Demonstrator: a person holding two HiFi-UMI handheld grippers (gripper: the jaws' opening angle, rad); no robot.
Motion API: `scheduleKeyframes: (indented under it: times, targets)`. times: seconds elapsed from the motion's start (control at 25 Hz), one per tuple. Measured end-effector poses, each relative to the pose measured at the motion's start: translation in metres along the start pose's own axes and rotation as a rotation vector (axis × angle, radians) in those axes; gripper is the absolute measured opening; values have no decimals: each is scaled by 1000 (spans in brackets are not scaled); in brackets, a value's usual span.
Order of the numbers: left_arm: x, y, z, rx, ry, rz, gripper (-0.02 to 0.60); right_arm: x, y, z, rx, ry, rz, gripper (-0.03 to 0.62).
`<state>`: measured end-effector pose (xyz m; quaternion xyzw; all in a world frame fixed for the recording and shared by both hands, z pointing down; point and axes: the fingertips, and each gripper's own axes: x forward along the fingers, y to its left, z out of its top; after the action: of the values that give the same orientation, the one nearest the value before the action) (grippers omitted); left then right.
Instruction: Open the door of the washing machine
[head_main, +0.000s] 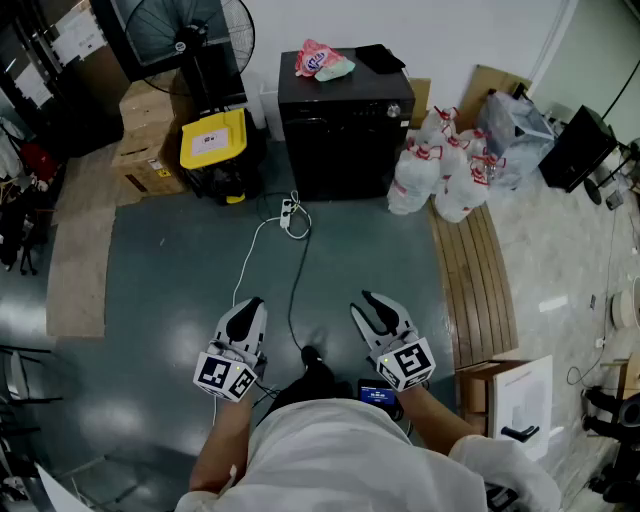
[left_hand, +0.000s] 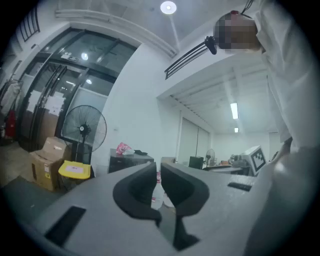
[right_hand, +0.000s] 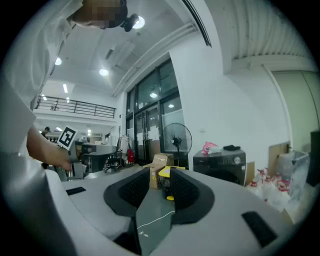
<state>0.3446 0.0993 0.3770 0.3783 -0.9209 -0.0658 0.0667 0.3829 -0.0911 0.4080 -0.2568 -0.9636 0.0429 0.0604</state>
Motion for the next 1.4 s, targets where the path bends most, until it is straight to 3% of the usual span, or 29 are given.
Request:
scheduleKeyframes:
  times: [0.12,0.32,0.56,0.76,0.92,1.04,1.24,1.4]
  targets:
    - [-6,-25,-13,-1,14,-21,20,-33,-6,-7,-25,-25,-10,137]
    - [-25,-45,4,101,-10,-60,20,-69,20,11,-121,-63,-42,135]
    - [-34,-49,16,63,-70,-79,20,-74,21,37,-108,-127,-123,140]
    - [-50,-41,13,36,-64,-96,20,-82,30,39,-89,-175,-152,156]
    - [-51,-44,-3,92,-17,-102,20,-90,23,38,-119,-160,-205,153]
    - [-51,-45,-13,86,1,-99,20,-95,16,38,-117,-165,-249,144]
    - [-51,-46,-12,59,-22,-84,20,-96,13,37,-114,-177,-238,132]
    - [-42,-55,-7,101,-33,-81,21,-99,2,31,-113,-160,-236,129]
